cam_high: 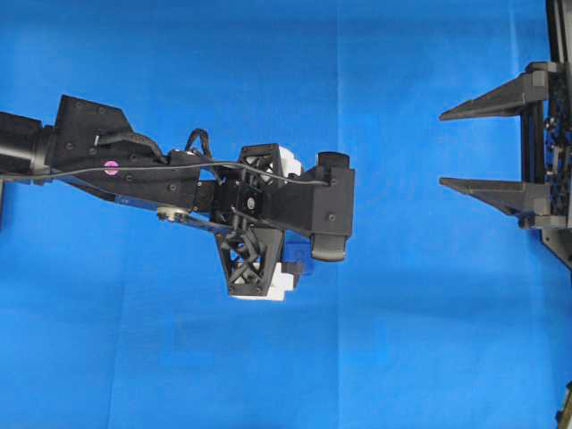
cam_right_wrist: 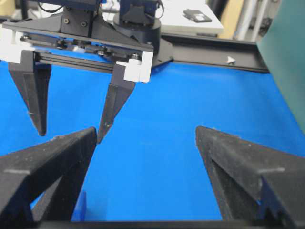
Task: Handover the blue block to the right arm after grasping it with the left arm, then place it in the designated position.
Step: 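Lower the left gripper and close it around the blue cube, then lift the cube with the left gripper and retract it leftward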
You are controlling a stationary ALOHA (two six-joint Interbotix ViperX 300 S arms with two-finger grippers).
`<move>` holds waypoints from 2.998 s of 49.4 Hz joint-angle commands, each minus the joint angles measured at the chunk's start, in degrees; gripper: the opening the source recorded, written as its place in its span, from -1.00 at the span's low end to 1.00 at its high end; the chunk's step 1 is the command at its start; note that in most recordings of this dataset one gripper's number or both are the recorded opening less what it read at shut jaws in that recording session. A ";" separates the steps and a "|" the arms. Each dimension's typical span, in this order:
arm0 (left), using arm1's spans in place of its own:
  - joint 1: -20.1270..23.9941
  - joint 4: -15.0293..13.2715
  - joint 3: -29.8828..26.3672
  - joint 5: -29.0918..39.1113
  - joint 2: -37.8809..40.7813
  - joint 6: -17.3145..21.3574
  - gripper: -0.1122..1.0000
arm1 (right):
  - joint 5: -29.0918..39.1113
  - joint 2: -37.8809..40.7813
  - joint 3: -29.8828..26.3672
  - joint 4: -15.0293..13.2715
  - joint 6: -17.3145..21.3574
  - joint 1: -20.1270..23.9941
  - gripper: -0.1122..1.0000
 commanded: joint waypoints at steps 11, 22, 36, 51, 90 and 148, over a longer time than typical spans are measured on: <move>-0.44 0.09 3.34 -8.88 -0.53 -0.26 0.85 | -0.62 1.05 -1.49 -0.09 0.00 -0.18 0.95; -1.14 0.09 6.15 -14.24 1.67 -2.99 0.85 | -0.70 1.58 -1.49 -0.09 0.00 -0.18 0.95; -1.58 0.09 6.15 -16.61 8.44 -3.16 0.85 | -0.79 2.37 -1.41 -0.09 0.00 -0.18 0.95; -1.58 0.09 6.50 -19.60 13.10 -3.16 0.85 | -0.79 2.72 -1.32 -0.09 0.00 -0.18 0.95; -1.49 0.70 6.06 -18.54 13.54 -2.64 0.07 | -0.79 3.34 -1.32 -0.09 0.00 -0.18 0.95; -1.58 0.70 0.62 -1.85 -1.32 -2.46 0.07 | -0.79 3.34 -1.58 -0.09 0.00 -0.18 0.95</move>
